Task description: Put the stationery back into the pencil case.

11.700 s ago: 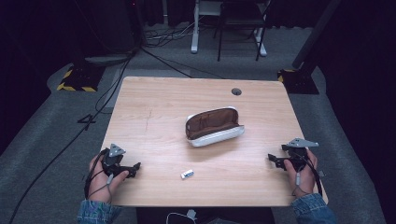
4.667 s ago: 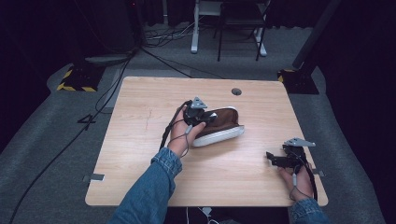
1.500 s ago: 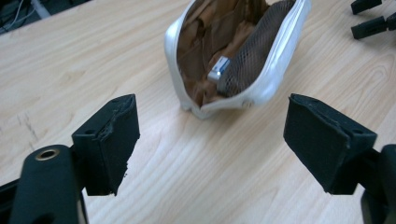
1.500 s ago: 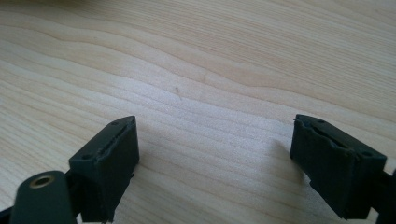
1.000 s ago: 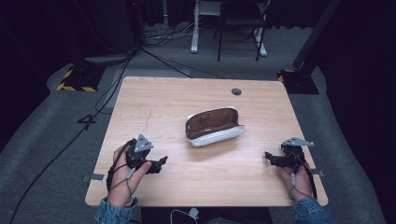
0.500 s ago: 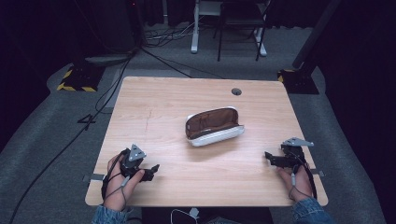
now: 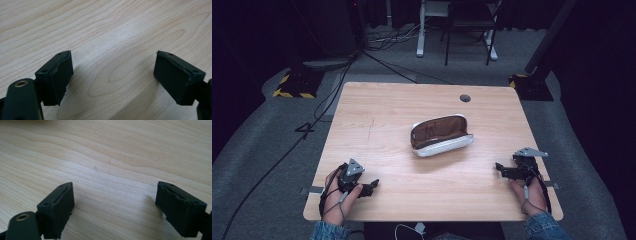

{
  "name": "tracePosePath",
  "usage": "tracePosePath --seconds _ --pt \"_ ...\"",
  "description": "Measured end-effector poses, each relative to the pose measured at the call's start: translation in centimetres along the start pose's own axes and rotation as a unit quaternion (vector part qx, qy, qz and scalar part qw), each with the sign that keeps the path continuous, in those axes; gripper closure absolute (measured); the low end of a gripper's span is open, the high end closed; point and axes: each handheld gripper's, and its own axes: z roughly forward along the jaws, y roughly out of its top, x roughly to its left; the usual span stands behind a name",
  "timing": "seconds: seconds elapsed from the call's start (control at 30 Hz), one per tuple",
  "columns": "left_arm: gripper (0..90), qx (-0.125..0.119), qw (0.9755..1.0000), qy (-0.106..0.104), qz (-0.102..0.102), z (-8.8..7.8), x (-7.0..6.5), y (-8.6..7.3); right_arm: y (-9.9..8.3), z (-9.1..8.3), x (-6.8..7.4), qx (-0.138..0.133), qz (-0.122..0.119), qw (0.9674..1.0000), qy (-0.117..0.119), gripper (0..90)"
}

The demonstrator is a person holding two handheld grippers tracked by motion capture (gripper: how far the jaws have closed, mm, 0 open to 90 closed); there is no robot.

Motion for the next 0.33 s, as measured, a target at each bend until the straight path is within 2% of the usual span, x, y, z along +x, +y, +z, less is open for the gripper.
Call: tracePosePath --seconds 0.33 --pt "13.4 0.005 1.0000 0.005 0.000 0.13 -0.03 0.18 0.00 0.00 0.00 0.000 0.000 1.0000 0.000 15.8"
